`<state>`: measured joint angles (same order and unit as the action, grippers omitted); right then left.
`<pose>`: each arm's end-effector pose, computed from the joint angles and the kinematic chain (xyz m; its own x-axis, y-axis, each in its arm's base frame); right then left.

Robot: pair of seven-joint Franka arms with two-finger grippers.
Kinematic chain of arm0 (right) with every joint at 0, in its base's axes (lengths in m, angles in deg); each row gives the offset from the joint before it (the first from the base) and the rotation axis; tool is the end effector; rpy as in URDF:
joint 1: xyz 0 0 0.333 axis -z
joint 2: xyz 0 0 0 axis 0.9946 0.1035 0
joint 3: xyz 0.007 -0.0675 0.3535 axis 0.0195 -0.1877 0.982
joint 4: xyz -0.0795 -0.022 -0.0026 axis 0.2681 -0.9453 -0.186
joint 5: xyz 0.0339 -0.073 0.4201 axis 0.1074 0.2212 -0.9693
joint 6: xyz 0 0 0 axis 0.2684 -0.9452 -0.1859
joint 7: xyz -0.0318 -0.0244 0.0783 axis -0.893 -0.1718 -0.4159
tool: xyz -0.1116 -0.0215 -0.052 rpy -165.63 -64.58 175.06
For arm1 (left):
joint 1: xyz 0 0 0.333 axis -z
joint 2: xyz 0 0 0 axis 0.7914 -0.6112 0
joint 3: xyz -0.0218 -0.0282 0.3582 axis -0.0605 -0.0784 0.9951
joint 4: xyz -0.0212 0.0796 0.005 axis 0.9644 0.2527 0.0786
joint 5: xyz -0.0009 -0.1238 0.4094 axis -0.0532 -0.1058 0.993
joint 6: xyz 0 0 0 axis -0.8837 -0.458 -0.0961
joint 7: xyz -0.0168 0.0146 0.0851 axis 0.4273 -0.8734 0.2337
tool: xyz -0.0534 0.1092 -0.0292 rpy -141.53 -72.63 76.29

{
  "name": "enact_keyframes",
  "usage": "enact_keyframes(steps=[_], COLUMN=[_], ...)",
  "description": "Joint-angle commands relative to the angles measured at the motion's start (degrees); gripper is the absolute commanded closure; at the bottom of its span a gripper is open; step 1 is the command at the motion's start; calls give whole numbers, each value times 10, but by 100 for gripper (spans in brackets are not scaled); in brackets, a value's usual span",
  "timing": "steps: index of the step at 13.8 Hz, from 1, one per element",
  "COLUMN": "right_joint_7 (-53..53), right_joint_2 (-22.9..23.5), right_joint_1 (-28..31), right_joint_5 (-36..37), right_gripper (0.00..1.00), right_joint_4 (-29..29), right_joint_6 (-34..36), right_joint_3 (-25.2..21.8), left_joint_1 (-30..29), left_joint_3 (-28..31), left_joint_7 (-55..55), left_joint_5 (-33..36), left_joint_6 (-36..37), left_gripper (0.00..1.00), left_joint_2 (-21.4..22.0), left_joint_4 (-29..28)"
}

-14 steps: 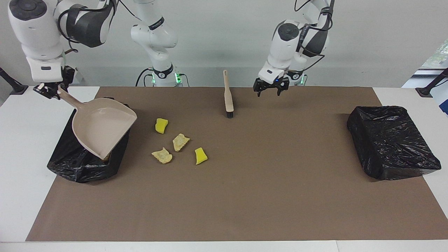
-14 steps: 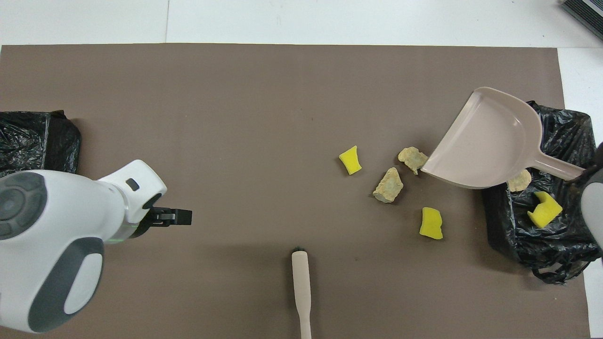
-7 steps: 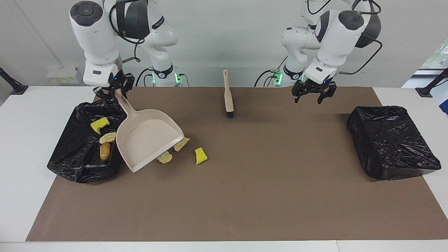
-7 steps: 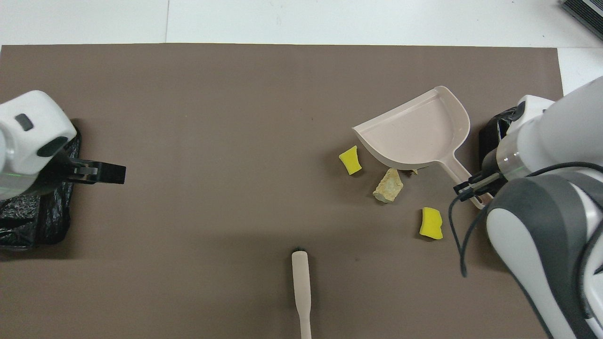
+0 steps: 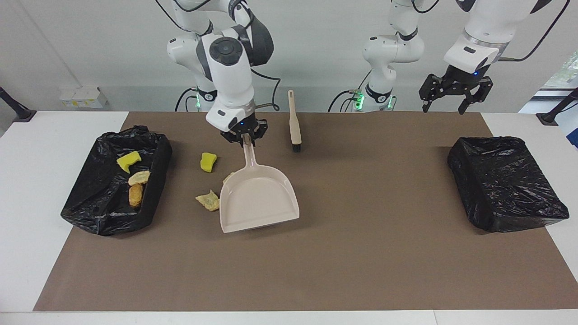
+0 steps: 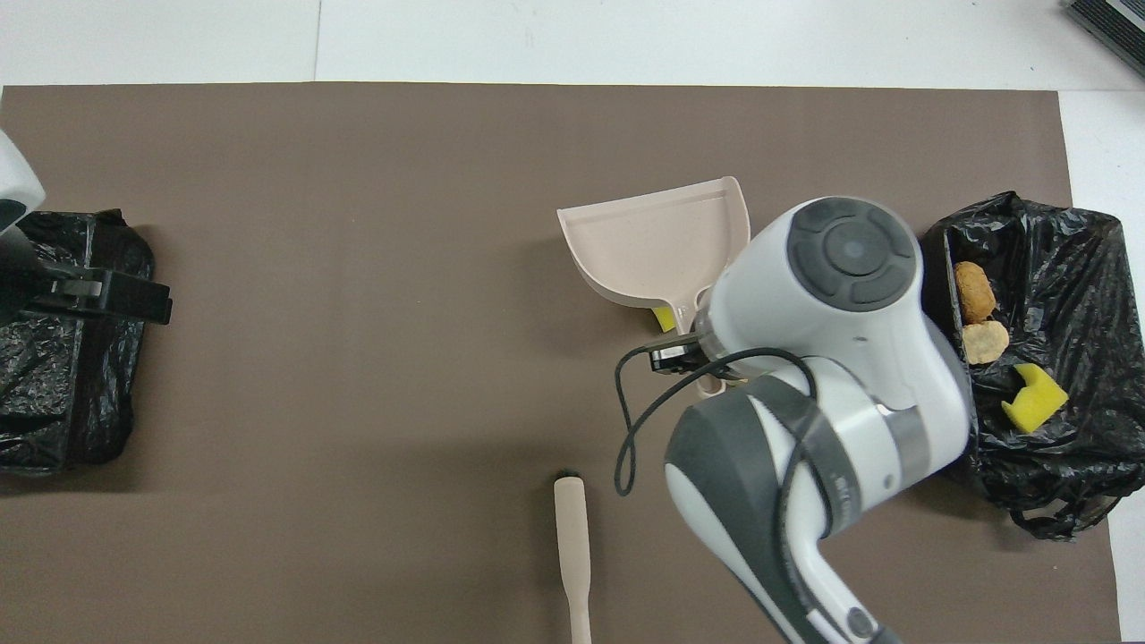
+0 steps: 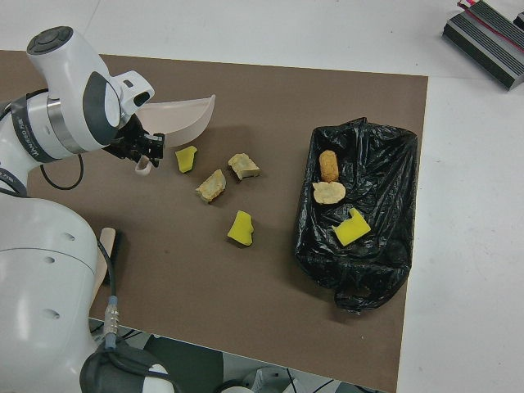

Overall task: Sweep and dump trash in bin
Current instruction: 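Carry the empty dustpan back toward the table center with the right gripper, then lower the dustpan onto the table and open the right gripper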

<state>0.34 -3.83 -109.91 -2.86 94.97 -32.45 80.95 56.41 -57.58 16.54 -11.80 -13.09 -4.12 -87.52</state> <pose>0.5627 0.2856 0.4883 0.9911 0.1183 -0.0614 0.1166 -0.9927 -0.0307 0.5656 -0.0902 0.6955 0.9868 -0.1607 0.0208 -0.1603 -0.9869 -0.0182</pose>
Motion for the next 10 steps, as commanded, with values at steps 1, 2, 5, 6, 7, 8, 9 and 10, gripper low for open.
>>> enact_keyframes(steps=[1,2,5,6,7,8,9,10], right_joint_7=[74,112,197,217,230,232,231,228], right_joint_2=[39,56,107,118,122,126,126,126], right_joint_1=[-40,-57,-115,-131,-135,-134,-134,-134], right_joint_5=[-12,-12,-9,-10,-8,-8,-8,-7], right_gripper=[100,100,100,100,100,100,100,100], right_joint_4=[-9,-12,-29,-29,-24,-22,-23,-23], right_joint_6=[-53,-73,-96,-109,-128,-130,-124,-121], right_joint_3=[-4,-4,-4,-4,-4,-4,-4,-4], left_joint_1=[-7,-5,-11,-13,-13,-16,-22,-21], left_joint_3=[-7,-7,-6,-6,-6,-6,-6,-6], left_joint_7=[-12,-12,-13,-13,-13,-15,-16,-14], left_joint_5=[13,11,10,10,10,10,9,7], left_joint_6=[30,23,24,24,25,26,26,23], left_gripper=[0,0,0,0,0,0,0,0], left_joint_2=[-21,-17,-12,-12,-12,-10,-10,-10], left_joint_4=[42,39,25,25,25,23,23,23])
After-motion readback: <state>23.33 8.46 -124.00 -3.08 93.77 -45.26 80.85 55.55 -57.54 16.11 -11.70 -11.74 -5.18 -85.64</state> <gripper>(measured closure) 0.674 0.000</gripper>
